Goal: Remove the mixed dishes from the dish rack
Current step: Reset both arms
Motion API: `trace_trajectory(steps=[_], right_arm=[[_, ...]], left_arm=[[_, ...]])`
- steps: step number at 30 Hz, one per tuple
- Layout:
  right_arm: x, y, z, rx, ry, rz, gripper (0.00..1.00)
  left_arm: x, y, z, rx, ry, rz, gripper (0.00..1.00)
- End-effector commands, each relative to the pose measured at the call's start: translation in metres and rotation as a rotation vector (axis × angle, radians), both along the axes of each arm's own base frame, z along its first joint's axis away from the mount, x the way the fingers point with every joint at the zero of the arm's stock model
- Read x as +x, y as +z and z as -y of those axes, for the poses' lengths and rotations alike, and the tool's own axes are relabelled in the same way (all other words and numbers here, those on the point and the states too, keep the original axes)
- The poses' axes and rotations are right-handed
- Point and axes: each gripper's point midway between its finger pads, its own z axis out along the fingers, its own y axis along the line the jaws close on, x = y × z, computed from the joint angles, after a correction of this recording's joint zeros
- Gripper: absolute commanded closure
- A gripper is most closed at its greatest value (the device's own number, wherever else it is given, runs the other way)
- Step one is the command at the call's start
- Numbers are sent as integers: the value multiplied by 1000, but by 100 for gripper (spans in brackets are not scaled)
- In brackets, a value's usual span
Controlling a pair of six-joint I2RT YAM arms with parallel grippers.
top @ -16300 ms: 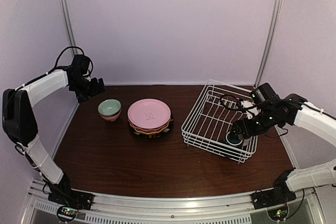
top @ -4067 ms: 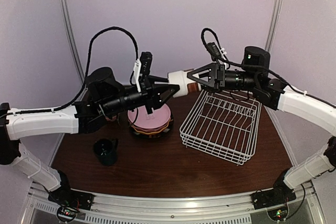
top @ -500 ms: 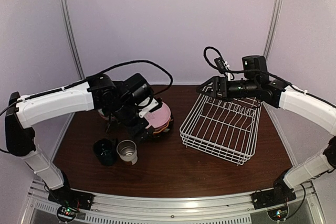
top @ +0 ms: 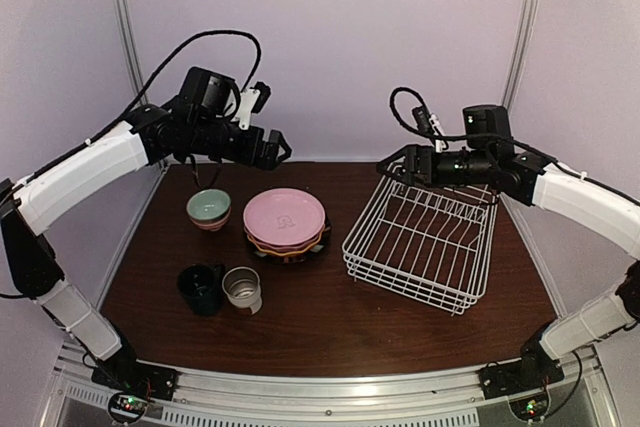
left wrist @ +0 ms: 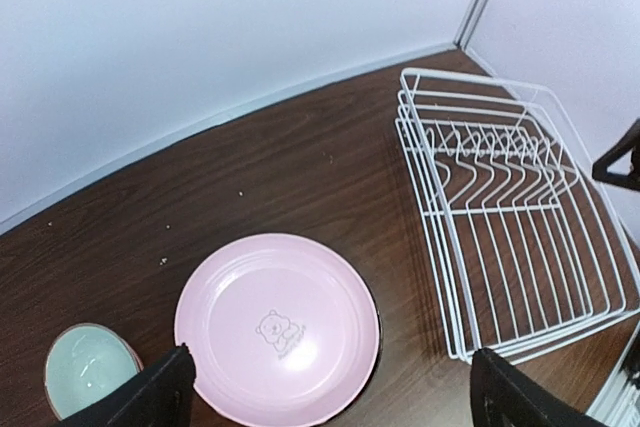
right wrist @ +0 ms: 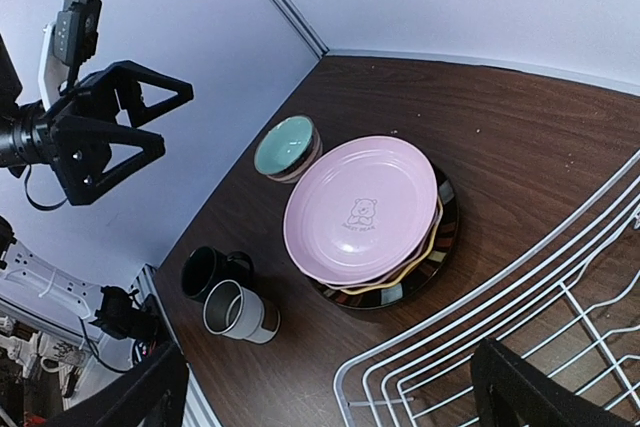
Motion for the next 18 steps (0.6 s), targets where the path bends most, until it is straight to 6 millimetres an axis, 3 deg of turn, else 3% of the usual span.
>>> trace_trajectory(steps=[1,7,12,18], right_arm=[[19,20,7,1,-77,116,0],[34,9,13,6,-159,157,0],[46,-21,13,-14,-191,141,0],[50,-47,12,-31,-198,112,0]], left_arm=[[27,9,-2,-164,52,10,2],[45,-21,-19,-197,112,-18,3],[50,-49,-23,-181,141,-51,3],[51,-69,-27,-156,163,-72,3]])
